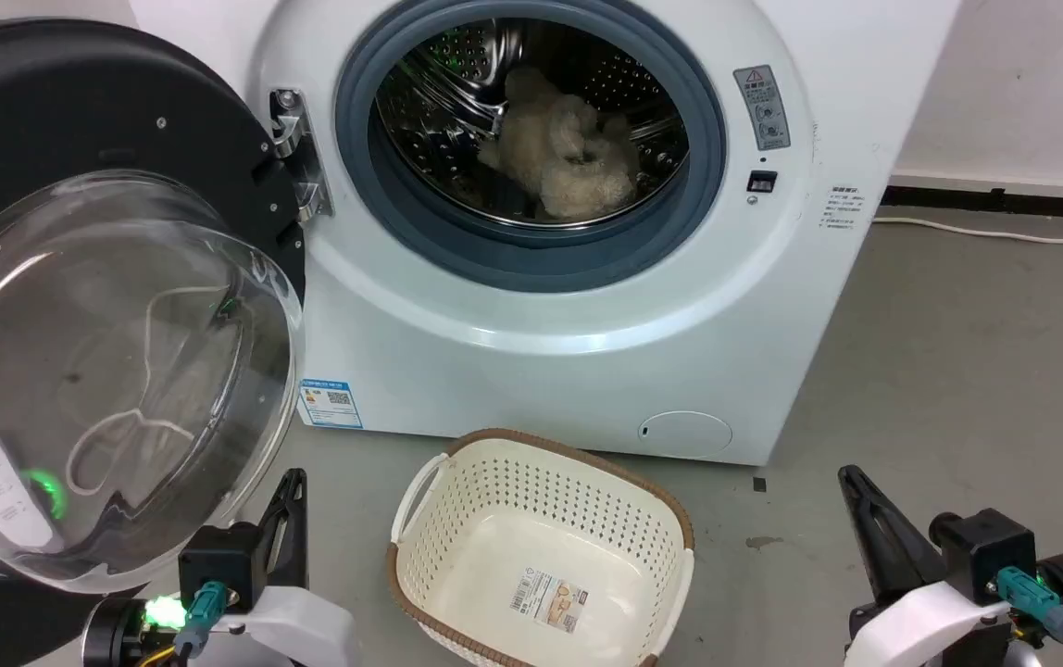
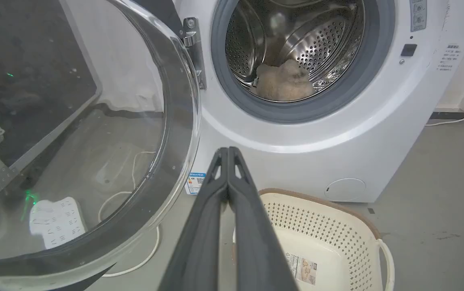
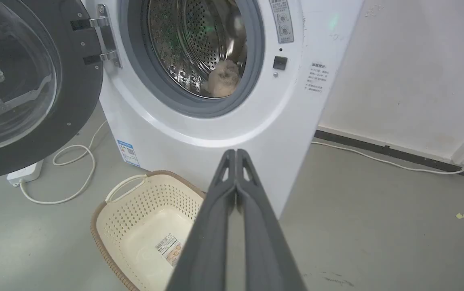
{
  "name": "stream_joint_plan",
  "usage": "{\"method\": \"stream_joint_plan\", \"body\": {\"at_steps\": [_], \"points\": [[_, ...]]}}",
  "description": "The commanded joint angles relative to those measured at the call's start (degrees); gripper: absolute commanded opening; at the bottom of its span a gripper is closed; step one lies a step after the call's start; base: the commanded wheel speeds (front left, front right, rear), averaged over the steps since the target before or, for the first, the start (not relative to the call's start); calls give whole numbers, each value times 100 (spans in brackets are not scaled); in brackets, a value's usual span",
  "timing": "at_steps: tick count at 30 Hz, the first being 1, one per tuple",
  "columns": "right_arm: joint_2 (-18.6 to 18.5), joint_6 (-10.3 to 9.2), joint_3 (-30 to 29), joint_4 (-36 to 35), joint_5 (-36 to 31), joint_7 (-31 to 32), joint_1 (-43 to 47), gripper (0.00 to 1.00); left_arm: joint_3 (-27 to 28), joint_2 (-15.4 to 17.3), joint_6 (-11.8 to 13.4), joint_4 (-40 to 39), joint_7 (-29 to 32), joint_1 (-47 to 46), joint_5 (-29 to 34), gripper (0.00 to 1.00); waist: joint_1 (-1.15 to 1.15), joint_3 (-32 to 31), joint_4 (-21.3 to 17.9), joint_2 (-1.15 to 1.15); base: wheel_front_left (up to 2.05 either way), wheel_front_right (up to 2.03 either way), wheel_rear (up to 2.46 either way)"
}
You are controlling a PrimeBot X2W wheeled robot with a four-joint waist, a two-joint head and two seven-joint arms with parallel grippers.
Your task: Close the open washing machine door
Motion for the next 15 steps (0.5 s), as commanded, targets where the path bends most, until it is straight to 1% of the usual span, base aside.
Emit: {"method": "stream_joint_plan", "body": {"at_steps": [1,15], "points": [[25,5,1,-28,2,3,-79,0,5,2,-31,-24,2,-85,15,0,0,0,0,0,0,0,0],[25,5,1,-28,2,3,-79,0,5,2,-31,-24,2,-85,15,0,0,0,0,0,0,0,0]]}}
